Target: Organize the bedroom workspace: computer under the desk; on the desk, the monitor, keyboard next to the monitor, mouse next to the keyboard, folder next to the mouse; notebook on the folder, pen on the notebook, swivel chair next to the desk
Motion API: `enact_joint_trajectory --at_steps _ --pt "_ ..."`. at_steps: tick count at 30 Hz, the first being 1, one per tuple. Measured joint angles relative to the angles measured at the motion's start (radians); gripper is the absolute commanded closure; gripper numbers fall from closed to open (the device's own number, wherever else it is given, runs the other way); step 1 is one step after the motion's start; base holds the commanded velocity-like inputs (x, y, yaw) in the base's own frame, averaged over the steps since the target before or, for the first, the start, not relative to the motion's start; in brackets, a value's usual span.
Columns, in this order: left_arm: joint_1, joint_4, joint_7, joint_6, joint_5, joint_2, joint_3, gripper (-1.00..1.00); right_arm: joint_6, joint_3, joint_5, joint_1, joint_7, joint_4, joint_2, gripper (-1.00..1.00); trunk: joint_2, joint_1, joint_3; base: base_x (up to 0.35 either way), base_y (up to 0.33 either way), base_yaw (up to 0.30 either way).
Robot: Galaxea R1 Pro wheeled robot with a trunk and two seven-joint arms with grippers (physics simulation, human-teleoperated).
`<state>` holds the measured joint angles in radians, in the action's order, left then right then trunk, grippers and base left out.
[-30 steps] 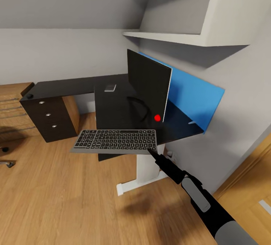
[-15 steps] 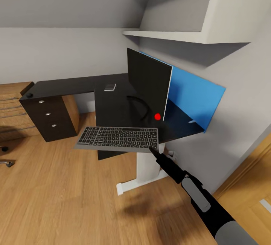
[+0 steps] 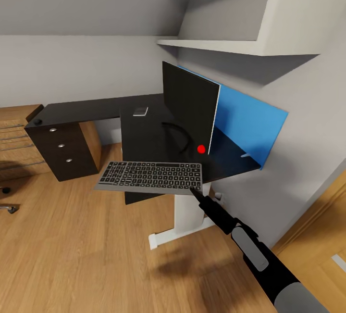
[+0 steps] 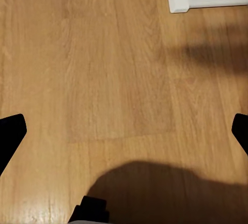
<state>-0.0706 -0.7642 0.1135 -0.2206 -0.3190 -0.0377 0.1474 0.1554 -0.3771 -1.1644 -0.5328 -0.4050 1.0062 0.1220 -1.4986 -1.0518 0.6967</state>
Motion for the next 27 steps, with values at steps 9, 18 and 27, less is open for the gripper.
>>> enact_joint_trajectory --at_steps 9,18,27 --pt "0.000 0.000 0.000 0.000 0.000 0.000 0.000 -1.00 -0.002 -0.002 0.004 0.000 0.000 0.000 0.000 1.00 0.000 0.000 0.000 0.000 0.000 0.000" --pt "0.000 0.001 0.000 -0.001 0.000 0.000 0.000 -1.00 -0.003 -0.005 0.003 0.000 0.001 0.000 -0.002 1.00 0.000 0.000 0.000 0.005 0.000 0.000" --pt "0.000 0.002 0.001 -0.002 -0.001 -0.001 -0.002 -1.00 -0.004 -0.005 0.004 0.000 0.003 0.000 -0.002 1.00 0.000 0.000 0.000 0.098 0.000 0.000"
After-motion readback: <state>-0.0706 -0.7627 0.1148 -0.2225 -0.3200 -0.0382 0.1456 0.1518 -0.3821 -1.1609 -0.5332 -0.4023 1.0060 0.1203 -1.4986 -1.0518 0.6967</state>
